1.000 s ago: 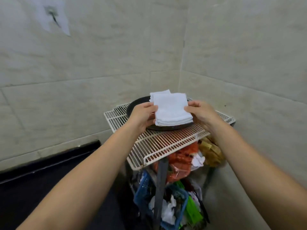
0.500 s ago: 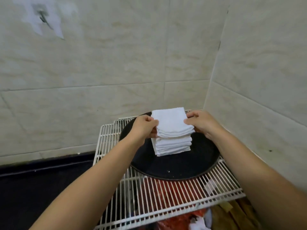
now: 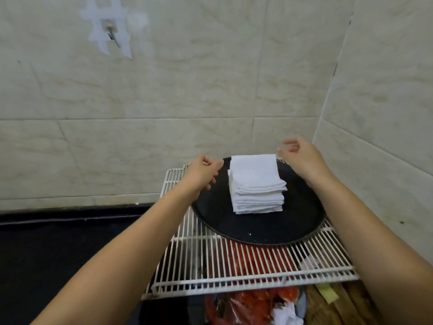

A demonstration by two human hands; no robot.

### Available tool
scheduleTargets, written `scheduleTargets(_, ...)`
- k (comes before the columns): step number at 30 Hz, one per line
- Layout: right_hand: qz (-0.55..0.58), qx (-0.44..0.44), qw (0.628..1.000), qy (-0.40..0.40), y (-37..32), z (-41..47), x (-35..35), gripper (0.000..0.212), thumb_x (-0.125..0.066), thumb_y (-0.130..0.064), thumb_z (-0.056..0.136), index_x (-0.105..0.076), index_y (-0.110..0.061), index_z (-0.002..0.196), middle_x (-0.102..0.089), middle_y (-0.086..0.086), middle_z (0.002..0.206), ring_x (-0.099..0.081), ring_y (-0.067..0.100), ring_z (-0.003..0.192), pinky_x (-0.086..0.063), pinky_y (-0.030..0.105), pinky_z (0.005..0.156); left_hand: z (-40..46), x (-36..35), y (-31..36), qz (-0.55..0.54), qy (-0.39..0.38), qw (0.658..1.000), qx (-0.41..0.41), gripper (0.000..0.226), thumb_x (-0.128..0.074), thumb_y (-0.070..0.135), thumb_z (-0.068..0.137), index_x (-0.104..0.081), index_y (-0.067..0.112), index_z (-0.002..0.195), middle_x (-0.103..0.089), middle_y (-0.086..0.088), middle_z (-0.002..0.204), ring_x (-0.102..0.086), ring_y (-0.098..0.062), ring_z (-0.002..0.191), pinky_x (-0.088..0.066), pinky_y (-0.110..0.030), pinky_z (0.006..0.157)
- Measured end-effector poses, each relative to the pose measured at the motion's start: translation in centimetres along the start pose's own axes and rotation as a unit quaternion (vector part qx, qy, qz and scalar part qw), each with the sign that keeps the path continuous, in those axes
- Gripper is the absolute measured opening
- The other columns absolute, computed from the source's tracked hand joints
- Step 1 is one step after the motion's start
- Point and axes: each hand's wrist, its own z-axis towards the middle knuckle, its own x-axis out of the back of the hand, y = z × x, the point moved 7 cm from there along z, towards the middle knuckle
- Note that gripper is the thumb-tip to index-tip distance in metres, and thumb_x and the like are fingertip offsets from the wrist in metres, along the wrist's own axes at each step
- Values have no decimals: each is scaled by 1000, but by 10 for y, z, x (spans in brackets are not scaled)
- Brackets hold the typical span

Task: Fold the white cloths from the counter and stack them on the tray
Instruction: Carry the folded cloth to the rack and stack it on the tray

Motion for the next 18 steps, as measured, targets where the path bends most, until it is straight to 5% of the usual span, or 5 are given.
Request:
scheduleTargets(4, 9, 115, 993, -18, -82, -43, -37, 26, -56, -21, 91, -59, -11, 114, -58, 2, 99, -53, 14, 89, -39, 24, 80, -39, 73, 2, -6, 38, 999, -38, 15, -51, 22, 95, -42, 15, 85, -51, -2, 70, -47, -12, 52, -33, -20, 41)
scheduleTargets(10, -30, 239, 954, -178, -170, -175, -215, 24, -54, -22, 93, -61, -8, 111, -61, 8, 103, -57, 20, 93, -41, 28, 81, -152, 246, -77, 134, 139, 981, -31, 11, -52, 25, 94, -50, 14, 92, -55, 0, 75, -53, -15, 65, -41, -28, 57)
scheduleTargets(14, -61, 342, 896, -276, -212, -308, -344, 29, -53, -28, 93, -57, -12, 118, -58, 8, 112, -56, 24, 107, -45, 37, 92, -259, 371, -148, 291, 205, 934, 17, 14, -53, 27, 93, -55, 15, 100, -59, 4, 81, -54, -11, 73, -35, -24, 64)
scheduleTargets(18, -115, 396, 838, -357, -242, -440, -442, 36, -43, -35, 98, -47, -19, 130, -50, 2, 126, -49, 21, 117, -42, 38, 96, -364, 472, -218, 360, 243, 891, 128, 17, -49, 28, 94, -54, 16, 106, -60, 1, 91, -57, -19, 86, -46, -33, 74)
